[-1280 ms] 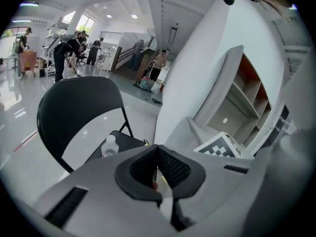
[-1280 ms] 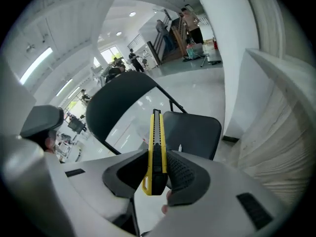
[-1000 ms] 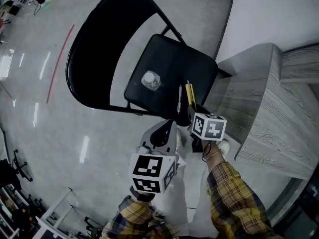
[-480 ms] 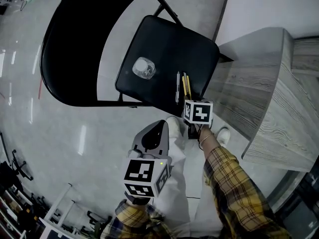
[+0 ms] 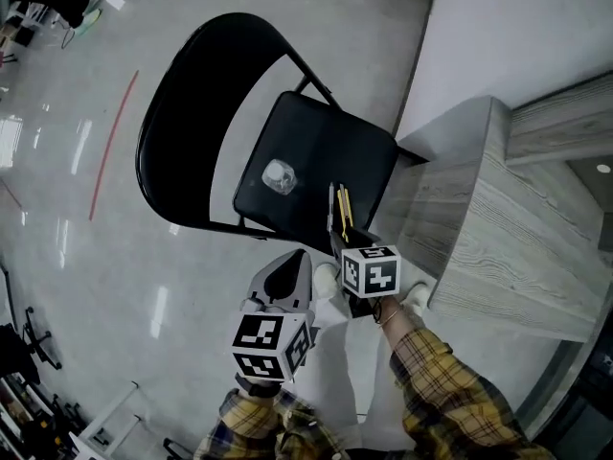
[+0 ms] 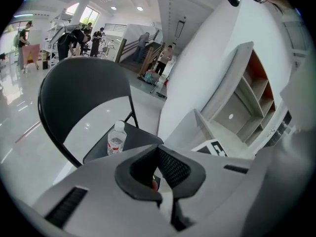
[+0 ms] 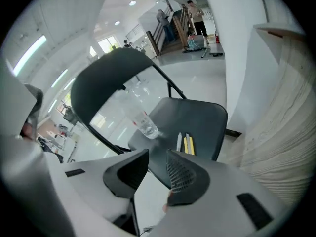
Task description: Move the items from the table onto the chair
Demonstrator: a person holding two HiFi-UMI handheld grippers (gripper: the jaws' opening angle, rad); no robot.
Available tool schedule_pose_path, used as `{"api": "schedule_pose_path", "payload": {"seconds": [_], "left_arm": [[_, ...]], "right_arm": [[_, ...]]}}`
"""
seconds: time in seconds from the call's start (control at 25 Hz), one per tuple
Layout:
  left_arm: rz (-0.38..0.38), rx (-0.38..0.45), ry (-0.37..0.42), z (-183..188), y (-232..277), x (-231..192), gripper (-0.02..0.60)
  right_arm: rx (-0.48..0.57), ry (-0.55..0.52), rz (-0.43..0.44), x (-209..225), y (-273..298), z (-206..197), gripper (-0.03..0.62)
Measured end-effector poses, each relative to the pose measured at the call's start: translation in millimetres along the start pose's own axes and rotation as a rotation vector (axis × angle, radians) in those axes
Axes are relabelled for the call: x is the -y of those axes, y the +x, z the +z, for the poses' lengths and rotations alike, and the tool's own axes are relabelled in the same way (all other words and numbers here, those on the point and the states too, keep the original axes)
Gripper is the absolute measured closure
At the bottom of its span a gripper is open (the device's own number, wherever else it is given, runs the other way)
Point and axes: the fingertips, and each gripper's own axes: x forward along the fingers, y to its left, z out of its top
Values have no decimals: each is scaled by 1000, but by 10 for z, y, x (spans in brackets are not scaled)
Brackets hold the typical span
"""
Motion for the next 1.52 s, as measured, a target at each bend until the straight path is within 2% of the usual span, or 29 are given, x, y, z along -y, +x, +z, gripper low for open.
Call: {"api": "schedule_pose_path", "payload": {"seconds": [0.08,0.16,0.28,0.44,0.56,0.68,0.88,1.24,1.36,1.52], "left_arm": [[1,32,0,171,-146,79,578],[-5,68,14,372,-306,210,578],[-19,139,44,718,-534,482,578],[-51,213,73,1081,-838,1033,578],[-107,256,136,1360,-910,1526,578],[-163,281,207,1522,-881,2151,578],[-244,299,290,1462,-726,3408,578],[-325,290,322,708,-463,5444,578],[-372,256,355,409,-412,6014,578],[-460,215,409,220,-389,6647,578]], "right_arm": [[41,-21,66,-289,-327,139,474],[98,-45,139,-580,-709,318,505],[225,-73,245,-924,-1379,666,534],[363,-119,327,-1094,-2432,967,554],[481,-143,352,-1007,-3173,1183,566],[588,-153,335,-667,-3866,1276,572],[689,-142,263,297,-4874,1114,576],[776,-99,105,2170,-6419,396,576],[795,-91,45,2609,-6834,128,576],[838,-90,-57,3065,-7302,-77,576]]}}
